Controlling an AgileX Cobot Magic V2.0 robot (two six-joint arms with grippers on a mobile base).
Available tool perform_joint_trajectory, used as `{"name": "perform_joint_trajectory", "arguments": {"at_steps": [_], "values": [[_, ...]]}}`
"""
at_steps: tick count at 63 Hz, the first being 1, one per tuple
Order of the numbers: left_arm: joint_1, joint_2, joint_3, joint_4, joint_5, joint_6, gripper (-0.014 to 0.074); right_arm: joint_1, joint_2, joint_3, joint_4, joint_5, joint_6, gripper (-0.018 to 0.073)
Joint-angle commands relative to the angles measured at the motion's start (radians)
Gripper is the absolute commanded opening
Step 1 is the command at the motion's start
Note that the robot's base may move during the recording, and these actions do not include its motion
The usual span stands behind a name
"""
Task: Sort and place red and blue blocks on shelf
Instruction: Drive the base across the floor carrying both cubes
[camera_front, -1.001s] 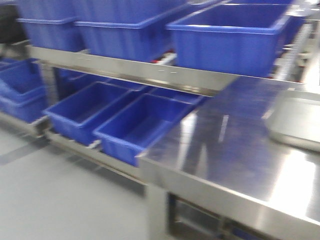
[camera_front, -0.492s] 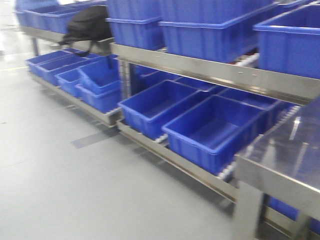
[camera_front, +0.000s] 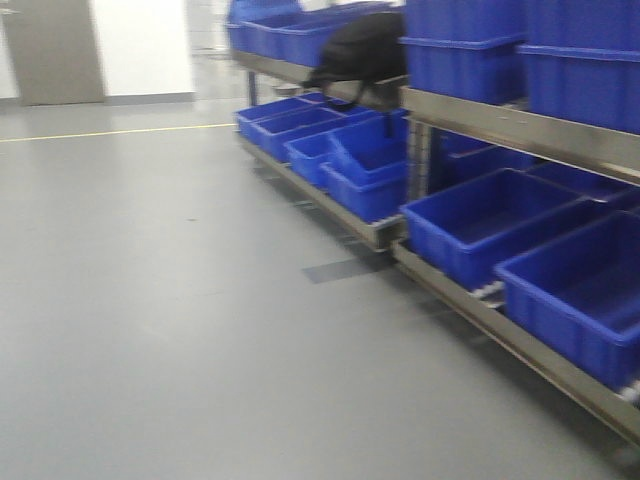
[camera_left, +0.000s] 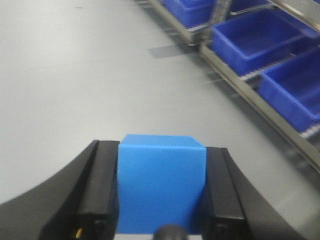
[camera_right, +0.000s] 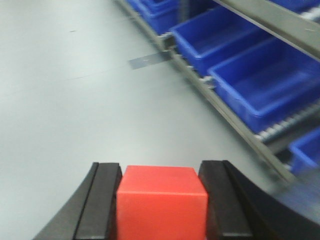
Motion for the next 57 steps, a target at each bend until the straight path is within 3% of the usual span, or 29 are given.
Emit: {"name": "perform_joint_trajectory", "arguments": {"at_steps": [1,57], "values": [[0.003,0.003,-0.029,0.000,-0.079,-0.008,0.0123,-0.004,0.002,-0.029,-0.017,-0.082,-0.006,0.0049],[0.003,0.003,-0.029,0.000,-0.079,-0.008,0.0123,-0.004,0.002,-0.029,-0.017,-0.082,-0.006,0.0049]]}}
